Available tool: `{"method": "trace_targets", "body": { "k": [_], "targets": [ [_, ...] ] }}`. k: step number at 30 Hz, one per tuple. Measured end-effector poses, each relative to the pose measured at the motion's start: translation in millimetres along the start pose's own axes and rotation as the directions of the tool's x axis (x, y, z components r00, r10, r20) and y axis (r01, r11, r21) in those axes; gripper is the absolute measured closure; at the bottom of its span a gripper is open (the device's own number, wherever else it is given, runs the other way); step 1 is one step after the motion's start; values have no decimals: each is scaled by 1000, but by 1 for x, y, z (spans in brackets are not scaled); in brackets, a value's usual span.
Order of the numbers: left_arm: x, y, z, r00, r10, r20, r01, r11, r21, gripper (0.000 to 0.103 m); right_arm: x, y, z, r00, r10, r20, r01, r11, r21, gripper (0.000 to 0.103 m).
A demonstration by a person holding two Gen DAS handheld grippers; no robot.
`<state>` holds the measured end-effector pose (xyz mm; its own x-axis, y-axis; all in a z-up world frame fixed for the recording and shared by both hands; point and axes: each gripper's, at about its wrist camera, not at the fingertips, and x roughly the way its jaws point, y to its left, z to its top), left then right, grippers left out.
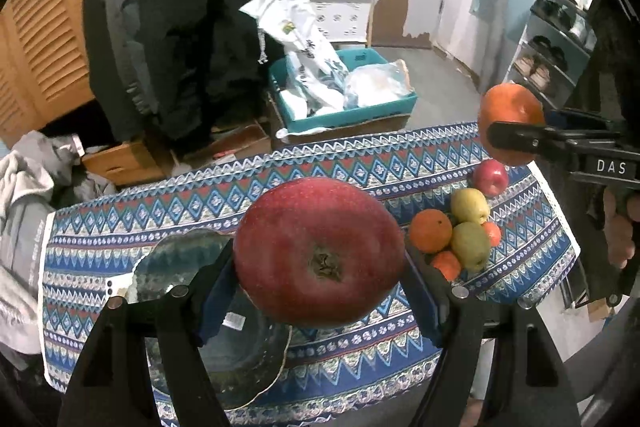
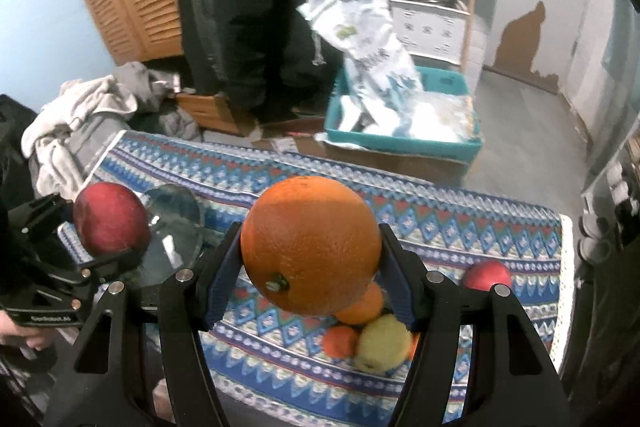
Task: Organize fruits
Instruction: 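Lift the red apple and orange and carry both toward the glass plate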
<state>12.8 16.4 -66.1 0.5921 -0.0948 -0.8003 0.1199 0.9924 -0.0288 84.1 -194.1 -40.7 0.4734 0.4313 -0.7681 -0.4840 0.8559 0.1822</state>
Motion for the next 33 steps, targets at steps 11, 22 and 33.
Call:
{"method": "trace_targets", "body": {
  "k": [11,22,33],
  "targets": [
    [-10,47,-19,1000,26,2,-26,997,-72,26,31,70,20,996,82,-34,-84,994,-70,38],
    [-2,101,-50,997,61,-49,-69,983,-169,25,81,129,27,983,144,-111,-156,981,-112,38],
    [31,146,-88,984,95,-149,-130,960,-246,25,151,173,13,949,209,-237,-243,962,-127,38]
  ]
}}
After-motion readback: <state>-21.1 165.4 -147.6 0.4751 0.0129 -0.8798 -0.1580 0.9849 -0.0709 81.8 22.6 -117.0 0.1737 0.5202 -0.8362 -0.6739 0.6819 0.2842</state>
